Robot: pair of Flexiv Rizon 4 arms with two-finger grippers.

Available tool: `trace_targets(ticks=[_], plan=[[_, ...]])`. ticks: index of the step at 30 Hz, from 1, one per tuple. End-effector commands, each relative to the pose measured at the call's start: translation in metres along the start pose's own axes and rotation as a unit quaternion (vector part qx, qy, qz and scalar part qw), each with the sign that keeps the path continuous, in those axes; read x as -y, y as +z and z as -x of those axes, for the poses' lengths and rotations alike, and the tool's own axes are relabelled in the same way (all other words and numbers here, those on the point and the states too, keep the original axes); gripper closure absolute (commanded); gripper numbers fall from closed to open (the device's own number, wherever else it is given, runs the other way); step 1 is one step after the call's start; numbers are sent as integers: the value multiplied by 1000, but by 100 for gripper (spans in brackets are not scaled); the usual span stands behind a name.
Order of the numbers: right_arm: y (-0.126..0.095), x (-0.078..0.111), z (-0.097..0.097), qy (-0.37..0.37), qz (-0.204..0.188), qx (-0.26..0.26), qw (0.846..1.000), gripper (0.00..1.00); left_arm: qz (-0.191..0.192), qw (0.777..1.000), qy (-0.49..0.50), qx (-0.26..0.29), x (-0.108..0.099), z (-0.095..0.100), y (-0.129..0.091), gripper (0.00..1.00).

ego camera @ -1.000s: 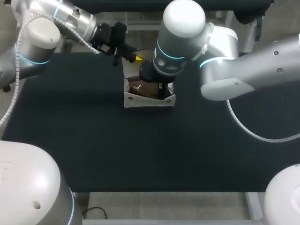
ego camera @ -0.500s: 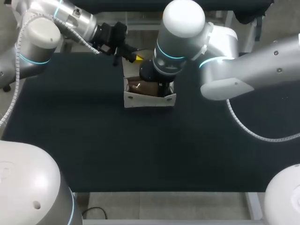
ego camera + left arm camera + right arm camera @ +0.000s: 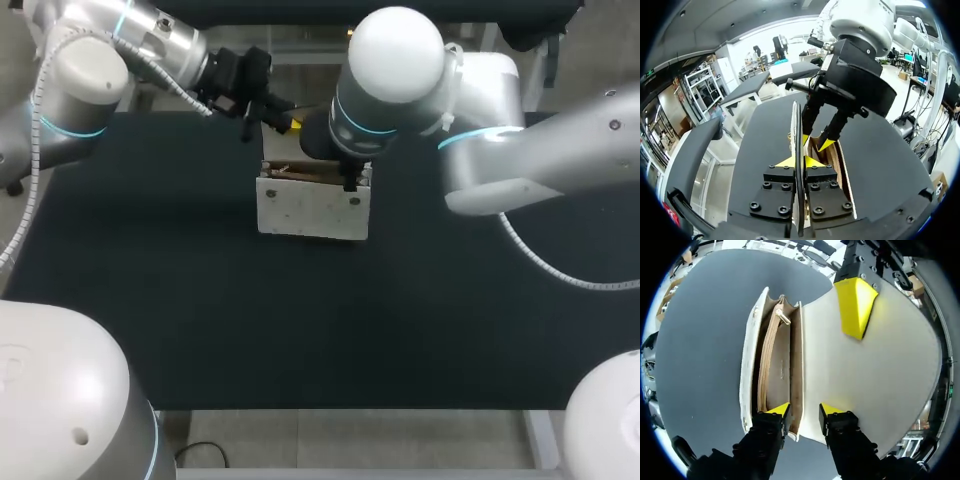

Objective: Pick up the bag, open it, inspect its contents, close it, and place it on the opposite side

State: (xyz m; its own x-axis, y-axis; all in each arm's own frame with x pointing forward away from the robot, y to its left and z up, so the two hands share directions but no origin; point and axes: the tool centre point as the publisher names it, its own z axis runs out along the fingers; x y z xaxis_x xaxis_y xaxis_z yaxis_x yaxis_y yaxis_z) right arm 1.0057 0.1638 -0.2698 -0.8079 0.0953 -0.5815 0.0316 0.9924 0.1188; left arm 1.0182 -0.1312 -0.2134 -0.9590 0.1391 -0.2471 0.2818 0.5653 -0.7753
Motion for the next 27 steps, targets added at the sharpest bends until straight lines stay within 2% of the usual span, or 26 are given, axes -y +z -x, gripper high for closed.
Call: trace_targets(ticks=[1, 4, 10, 14, 17, 22, 27], plan=[[-34, 12, -6, 2, 7, 36, 999, 62, -3, 1000, -2, -1, 1, -2, 3, 100], [-42, 13, -7, 2, 7, 48, 999, 65, -7, 1000, -5, -5, 0, -2, 6, 100], [-61, 14, -14, 1, 8, 70, 998, 79, -18, 1000, -15, -20, -6, 0, 19, 100], [-68, 17, -20, -1, 5, 76, 997, 80, -24, 999, -15, -20, -13, 5, 30, 100], [-74, 20, -29, 0, 4, 77, 997, 81, -17, 1000, -8, 6, -17, 10, 33, 100], [-73, 21, -41, 3, 9, 67, 998, 84, -7, 998, -3, 55, -27, 19, 34, 100], [-67, 21, -51, 5, 19, 54, 998, 94, 18, 996, 23, 87, -35, 18, 36, 100]])
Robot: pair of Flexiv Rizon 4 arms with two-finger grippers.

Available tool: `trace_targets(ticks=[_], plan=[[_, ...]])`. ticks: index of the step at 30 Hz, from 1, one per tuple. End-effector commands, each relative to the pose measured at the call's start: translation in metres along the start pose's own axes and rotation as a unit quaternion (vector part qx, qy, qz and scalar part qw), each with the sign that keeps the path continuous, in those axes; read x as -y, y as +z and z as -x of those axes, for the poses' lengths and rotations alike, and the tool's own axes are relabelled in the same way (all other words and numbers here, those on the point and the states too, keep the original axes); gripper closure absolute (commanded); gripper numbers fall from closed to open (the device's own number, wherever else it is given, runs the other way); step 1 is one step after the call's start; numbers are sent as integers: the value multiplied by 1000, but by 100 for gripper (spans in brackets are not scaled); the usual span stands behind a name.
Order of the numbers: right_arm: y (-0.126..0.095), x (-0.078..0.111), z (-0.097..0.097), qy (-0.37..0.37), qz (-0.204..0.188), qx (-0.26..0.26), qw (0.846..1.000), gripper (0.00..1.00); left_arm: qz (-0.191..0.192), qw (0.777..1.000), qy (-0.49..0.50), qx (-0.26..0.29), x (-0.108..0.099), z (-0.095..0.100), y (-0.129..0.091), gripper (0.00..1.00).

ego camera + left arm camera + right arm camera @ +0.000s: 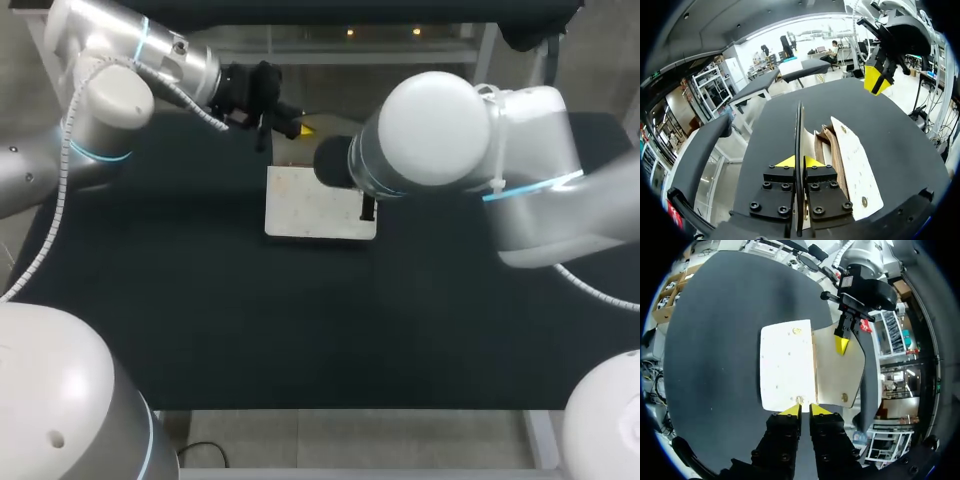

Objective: Pick up the bag, open it, inspect its contents, close it, and place it on the opposite side

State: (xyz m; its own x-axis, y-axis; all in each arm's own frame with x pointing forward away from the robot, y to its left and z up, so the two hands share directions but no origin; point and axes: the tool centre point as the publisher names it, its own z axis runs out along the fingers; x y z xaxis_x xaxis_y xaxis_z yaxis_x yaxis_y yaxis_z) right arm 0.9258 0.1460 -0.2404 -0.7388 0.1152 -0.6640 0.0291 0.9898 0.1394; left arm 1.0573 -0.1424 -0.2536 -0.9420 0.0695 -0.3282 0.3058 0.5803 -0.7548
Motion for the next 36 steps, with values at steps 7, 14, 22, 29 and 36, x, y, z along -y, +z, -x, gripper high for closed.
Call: trace_targets(ticks=[7, 14, 22, 29, 36], plan=[[14, 4, -22, 7, 21, -19, 1000, 100, 1, 999, 29, 46, -5, -14, 2, 100], [28, 3, -33, 12, 14, -39, 999, 100, 2, 998, 32, 45, -6, -14, 3, 100], [28, 3, -33, 12, 14, -39, 999, 100, 2, 998, 32, 45, -6, -14, 3, 100], [28, 3, -33, 12, 14, -39, 999, 100, 13, 996, 52, 67, -10, -13, 11, 100], [32, 0, -60, 8, 16, -50, 999, 100, 28, 993, 55, 104, -27, 13, 9, 100]])
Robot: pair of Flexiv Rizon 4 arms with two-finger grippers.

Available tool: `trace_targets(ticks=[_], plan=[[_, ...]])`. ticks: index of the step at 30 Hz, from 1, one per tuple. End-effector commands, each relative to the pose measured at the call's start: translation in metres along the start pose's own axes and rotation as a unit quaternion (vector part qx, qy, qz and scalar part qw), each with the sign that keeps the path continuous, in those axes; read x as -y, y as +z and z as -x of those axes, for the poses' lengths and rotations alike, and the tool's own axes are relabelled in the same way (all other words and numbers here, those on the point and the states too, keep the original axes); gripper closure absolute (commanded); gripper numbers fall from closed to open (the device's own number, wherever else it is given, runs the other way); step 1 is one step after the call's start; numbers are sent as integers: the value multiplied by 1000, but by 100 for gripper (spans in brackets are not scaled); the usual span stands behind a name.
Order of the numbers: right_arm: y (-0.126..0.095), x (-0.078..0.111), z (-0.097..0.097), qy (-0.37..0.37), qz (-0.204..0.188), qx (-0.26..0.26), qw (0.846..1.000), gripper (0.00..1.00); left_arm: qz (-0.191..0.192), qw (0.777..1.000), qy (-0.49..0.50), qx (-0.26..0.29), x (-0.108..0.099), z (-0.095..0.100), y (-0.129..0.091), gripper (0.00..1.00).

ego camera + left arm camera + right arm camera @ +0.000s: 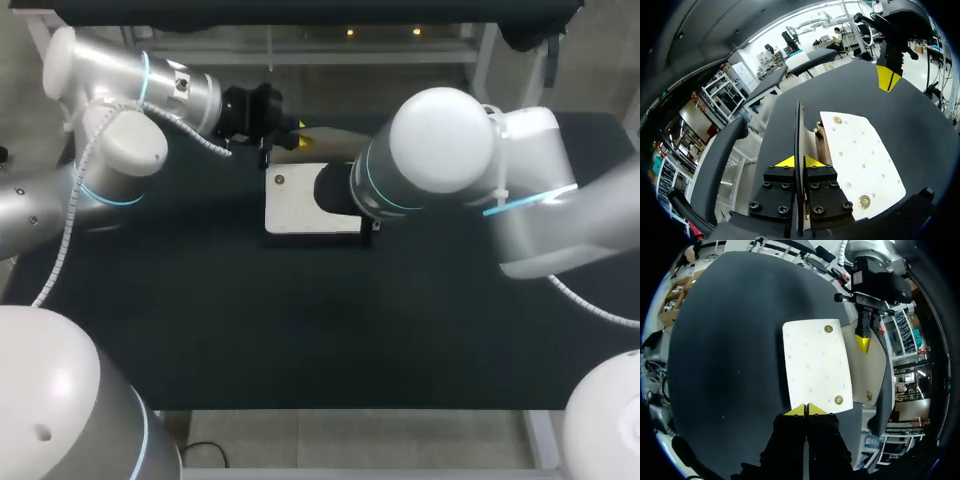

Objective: Pick up the bag, open it, inspect its contents, close it, and place it on the opposite side

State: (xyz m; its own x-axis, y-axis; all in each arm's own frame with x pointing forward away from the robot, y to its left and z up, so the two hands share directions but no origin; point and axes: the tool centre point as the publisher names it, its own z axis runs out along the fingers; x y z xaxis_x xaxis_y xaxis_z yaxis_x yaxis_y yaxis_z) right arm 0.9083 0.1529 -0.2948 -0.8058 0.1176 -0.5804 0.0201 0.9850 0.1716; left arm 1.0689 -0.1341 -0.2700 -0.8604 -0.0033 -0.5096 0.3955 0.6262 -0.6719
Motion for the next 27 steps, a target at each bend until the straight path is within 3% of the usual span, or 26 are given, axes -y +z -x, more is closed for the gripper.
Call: trace_targets(ticks=[1, 7, 23, 27], plan=[[5, -1, -12, 2, -1, 1, 1000, 100, -4, 1000, -3, 18, -9, 10, 6, 100], [8, -2, -27, 6, 4, -5, 1000, 100, -21, 1000, 8, 13, -11, 13, 8, 100], [27, 6, -44, 16, 2, 8, 1000, 100, -27, 999, 2, -40, -22, -28, 20, 100], [37, 9, -47, 15, -9, 23, 1000, 75, -17, 998, -12, -51, -32, -31, 29, 100]])
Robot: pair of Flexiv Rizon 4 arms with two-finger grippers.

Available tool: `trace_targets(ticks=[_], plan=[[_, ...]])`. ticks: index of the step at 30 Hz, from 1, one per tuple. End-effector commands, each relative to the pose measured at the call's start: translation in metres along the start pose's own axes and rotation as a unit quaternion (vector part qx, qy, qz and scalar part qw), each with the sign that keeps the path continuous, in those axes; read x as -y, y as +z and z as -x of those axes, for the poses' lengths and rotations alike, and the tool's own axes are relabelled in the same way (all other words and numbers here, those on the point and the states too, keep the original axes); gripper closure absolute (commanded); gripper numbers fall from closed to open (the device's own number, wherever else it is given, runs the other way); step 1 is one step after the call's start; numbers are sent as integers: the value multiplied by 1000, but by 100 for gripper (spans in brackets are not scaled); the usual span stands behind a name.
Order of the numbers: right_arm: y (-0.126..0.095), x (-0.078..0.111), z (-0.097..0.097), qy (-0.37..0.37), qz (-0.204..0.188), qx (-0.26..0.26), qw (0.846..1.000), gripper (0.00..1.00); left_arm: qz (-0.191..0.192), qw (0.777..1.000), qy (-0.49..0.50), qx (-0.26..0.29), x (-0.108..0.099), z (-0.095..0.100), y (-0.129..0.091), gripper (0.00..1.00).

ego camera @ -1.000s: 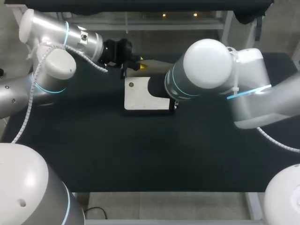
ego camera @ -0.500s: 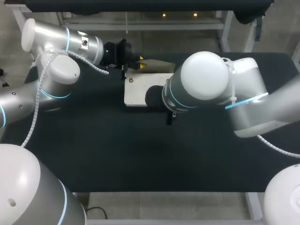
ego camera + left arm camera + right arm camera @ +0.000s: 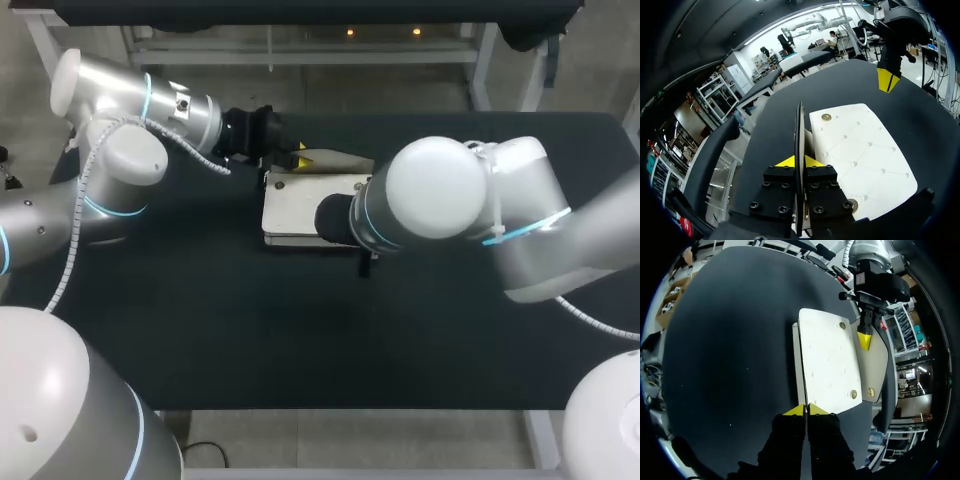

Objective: Pick up the bag, open it, inspect its contents, close it, and place it on the opposite side

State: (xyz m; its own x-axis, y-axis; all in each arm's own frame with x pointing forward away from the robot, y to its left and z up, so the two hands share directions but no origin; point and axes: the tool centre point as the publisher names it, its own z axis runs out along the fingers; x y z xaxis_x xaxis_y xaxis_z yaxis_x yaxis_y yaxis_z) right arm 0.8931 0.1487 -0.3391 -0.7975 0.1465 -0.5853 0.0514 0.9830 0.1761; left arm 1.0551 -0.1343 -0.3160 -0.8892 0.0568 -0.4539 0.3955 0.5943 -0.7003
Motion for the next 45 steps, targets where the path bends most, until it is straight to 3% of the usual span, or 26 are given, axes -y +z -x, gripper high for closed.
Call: trace_targets(ticks=[1, 7, 24, 45], plan=[[13, -2, -10, 1, -4, 19, 1000, 69, 3, 1000, -8, -10, -9, 5, 9, 100], [18, -1, -11, -3, -5, 29, 1000, 55, -2, 1000, -19, -17, -14, 5, 10, 100], [40, -5, 3, -2, -23, 43, 999, 53, -7, 998, -27, -51, -14, 4, 20, 100], [53, -4, 11, 5, -15, 44, 999, 62, -10, 997, -14, -75, -10, -1, 25, 100]])
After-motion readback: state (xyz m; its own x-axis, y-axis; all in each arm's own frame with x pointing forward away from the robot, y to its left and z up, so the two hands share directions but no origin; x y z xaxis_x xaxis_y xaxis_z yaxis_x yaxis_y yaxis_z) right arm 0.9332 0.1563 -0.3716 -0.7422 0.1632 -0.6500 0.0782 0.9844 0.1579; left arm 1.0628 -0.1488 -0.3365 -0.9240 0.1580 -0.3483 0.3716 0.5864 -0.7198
